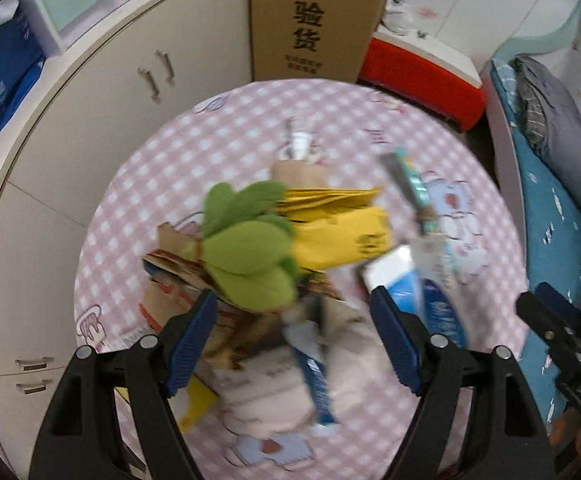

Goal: Collect trash
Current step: 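Grasp the green leaf toy with the left gripper while the right grasps a yellow packet, then carry both items over the blue bucket and open both grippers to drop them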

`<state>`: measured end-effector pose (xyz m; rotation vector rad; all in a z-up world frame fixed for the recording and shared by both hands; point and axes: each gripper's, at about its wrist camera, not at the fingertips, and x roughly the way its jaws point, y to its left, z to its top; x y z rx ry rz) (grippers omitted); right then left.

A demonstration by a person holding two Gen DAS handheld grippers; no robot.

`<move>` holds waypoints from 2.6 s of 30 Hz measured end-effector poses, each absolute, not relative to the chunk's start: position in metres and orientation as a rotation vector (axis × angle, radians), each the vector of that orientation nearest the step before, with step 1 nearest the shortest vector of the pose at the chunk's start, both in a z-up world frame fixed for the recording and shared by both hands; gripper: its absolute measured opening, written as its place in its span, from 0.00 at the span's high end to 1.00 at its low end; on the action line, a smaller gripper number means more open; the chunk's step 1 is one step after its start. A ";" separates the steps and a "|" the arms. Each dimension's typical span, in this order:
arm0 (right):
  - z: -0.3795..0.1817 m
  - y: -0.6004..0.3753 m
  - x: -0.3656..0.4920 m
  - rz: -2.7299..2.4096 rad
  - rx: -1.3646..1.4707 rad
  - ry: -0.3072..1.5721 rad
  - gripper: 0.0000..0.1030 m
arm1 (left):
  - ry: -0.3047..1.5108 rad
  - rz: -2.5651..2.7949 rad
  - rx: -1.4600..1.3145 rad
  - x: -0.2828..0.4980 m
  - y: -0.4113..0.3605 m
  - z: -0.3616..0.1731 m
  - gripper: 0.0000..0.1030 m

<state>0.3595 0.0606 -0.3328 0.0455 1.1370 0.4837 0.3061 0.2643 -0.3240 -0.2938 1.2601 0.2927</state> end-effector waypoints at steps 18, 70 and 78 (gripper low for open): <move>-0.375 0.179 0.395 0.740 -0.024 1.255 0.38 | 1.260 0.219 -0.287 0.317 0.300 -0.345 0.95; -0.301 -0.265 0.479 0.400 0.241 1.179 0.96 | 1.185 -0.153 -0.194 0.469 -0.121 -0.266 0.96; -0.319 -0.297 0.480 0.349 0.271 1.220 0.96 | 1.285 -0.201 -0.169 0.492 -0.162 -0.301 0.83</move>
